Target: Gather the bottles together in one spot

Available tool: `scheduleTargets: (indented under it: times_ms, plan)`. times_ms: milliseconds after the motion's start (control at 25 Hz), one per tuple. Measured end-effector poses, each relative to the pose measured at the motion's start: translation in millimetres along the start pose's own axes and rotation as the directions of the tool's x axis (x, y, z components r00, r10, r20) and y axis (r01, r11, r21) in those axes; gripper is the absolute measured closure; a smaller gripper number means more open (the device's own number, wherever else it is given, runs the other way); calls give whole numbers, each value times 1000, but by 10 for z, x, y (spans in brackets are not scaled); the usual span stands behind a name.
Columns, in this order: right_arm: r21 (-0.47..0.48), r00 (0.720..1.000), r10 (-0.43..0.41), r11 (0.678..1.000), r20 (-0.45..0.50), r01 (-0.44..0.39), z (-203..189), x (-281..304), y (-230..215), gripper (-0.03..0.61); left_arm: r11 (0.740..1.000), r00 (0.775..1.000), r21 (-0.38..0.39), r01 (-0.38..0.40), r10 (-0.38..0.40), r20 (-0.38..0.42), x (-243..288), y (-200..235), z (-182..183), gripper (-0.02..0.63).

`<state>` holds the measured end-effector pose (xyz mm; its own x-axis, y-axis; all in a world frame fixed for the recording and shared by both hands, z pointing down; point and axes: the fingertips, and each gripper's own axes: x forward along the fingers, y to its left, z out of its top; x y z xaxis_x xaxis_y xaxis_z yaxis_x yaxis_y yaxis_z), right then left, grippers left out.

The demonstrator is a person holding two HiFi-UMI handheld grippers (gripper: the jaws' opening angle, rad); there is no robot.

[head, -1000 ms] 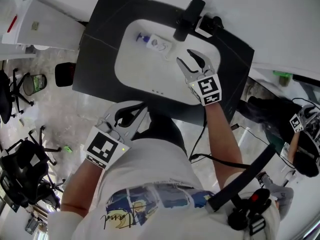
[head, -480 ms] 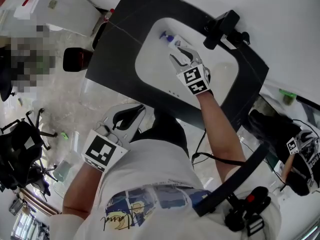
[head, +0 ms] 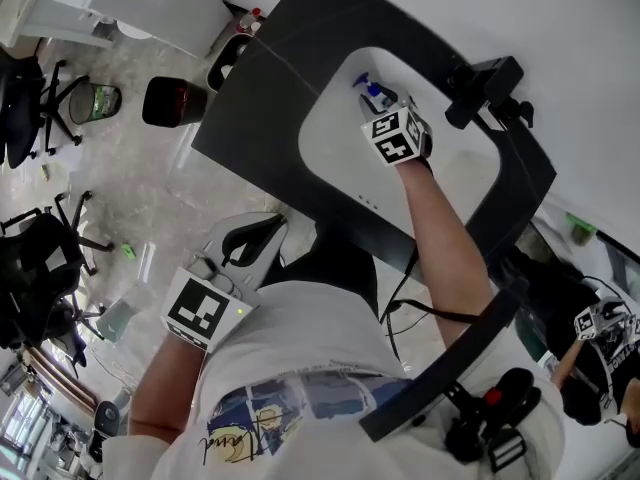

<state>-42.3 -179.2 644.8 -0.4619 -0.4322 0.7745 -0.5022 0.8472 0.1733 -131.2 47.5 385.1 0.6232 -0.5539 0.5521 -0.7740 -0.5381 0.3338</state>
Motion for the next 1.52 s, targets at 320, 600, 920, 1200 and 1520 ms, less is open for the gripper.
scheduleTargets:
  times_ms: [320,600,920,1200,1520]
  plan:
    - [-74,995,-25,997,-94,18,-42,314,-73,441,999,1000,-34,-19,19,2,-16,61,-34,597]
    - [-118,984,-32,993,-177,11,-74,478,-69,488,997,999,-72,-33,33,-8,-60,118,-130,597]
    - [-86,991,-40,996,-125,29,-13,384,-67,502,997,1000,-68,-28,27,-6,-79,118,-136,597]
    - [4,997,-75,997,-20,75,111,51,-82,508,999,1000,-33,9,-10,-9,-118,66,-135,597]
    - [170,977,-166,975,134,143,114,-482,-152,509,995,995,31,93,-92,-41,-78,-119,-192,597]
